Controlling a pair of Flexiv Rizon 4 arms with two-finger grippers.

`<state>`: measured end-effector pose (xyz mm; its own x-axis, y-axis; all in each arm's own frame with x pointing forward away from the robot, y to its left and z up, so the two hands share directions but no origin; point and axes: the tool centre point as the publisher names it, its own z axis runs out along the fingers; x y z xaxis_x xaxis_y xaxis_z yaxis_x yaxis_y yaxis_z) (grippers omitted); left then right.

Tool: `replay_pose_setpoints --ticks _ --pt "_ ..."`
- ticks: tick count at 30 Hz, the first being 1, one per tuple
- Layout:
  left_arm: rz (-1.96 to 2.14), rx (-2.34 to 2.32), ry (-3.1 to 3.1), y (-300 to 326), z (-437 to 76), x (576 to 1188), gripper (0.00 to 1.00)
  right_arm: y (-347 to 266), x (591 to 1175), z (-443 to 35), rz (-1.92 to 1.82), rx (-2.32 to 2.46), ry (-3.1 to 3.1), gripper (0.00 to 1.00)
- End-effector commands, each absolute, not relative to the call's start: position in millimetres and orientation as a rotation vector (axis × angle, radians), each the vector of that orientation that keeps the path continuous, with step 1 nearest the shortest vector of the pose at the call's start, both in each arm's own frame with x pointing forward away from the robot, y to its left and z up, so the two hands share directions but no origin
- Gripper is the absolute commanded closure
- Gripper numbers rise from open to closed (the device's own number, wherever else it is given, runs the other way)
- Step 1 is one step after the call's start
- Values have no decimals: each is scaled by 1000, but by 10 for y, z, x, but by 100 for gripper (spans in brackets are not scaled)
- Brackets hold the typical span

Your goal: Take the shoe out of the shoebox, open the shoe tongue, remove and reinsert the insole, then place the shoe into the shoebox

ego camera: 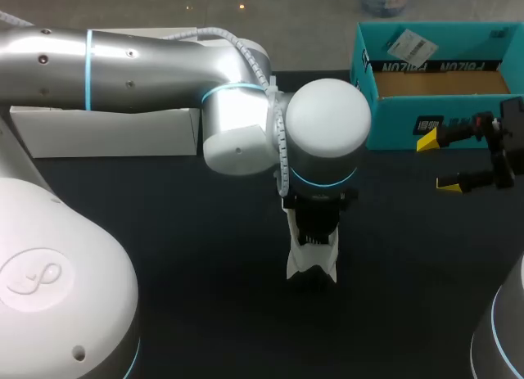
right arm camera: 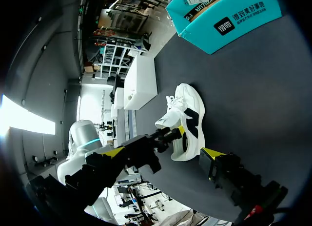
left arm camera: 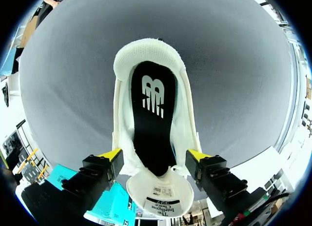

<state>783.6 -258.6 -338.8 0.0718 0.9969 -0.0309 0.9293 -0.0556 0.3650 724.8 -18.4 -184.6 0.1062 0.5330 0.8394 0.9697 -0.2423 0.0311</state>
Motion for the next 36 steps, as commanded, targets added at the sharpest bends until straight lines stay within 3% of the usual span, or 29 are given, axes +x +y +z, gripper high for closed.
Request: replay_pose_setpoints --ticks 1,36 --pt "327 2068 1931 -2551 -3335 7848 0 -177 7235 -1850 -1030 -1845 -1462 0" --pt "348 2106 1989 -2546 -3359 7900 0 -177 7235 -1850 -1030 -1845 -1462 0"
